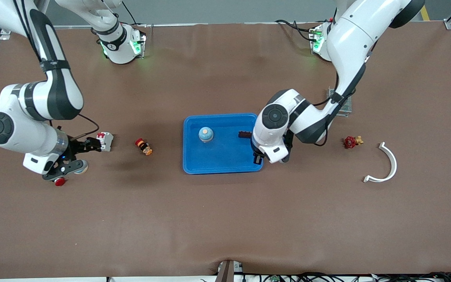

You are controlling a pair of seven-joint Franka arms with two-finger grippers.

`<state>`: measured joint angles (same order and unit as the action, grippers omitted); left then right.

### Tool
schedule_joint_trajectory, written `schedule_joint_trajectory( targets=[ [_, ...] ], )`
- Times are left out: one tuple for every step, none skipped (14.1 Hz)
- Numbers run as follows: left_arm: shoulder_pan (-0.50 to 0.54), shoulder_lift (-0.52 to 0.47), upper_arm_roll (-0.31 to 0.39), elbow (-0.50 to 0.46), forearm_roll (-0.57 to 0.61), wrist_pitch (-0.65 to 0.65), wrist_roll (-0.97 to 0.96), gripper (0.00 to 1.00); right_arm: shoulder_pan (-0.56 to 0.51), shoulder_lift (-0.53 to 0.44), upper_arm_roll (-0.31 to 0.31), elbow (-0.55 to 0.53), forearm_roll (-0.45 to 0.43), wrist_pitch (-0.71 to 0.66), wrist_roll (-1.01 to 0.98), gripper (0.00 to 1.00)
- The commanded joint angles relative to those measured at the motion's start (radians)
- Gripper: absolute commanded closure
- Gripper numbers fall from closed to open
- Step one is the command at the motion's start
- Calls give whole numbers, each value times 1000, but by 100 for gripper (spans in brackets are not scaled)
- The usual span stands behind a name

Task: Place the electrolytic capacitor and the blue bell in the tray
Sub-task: 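Reach the right gripper to the second bell while the left gripper lifts, then place the capacitor in the tray while the right gripper grasps the bell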

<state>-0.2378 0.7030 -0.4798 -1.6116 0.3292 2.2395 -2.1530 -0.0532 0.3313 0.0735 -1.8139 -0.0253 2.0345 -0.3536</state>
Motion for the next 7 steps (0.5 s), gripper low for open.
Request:
schedule_joint_trajectory(
  targets=[
    [-28, 38, 9, 29, 8, 40, -74, 100, -63, 58, 20, 2, -33, 74, -85, 0],
    [-38, 52, 9, 29, 10, 57, -96, 100, -75, 75, 20, 4, -35, 96, -111, 0],
    [-43, 62, 9, 29, 11, 67, -112, 100, -89, 93, 20, 4, -35, 120, -134, 0],
    [-52, 73, 10, 29, 13, 78, -126, 100, -99, 112, 20, 4, -36, 147, -155, 0],
    [-55, 84, 12, 29, 13, 86, -134, 100, -112, 138, 20, 5, -41, 177, -180, 0],
    [-57, 95, 17, 29, 13, 100, -137, 100, -125, 162, 20, 8, -41, 208, -211, 0],
    [-60, 101, 18, 29, 13, 106, -137, 100, -137, 182, 22, 8, -41, 234, -240, 0]
  ],
)
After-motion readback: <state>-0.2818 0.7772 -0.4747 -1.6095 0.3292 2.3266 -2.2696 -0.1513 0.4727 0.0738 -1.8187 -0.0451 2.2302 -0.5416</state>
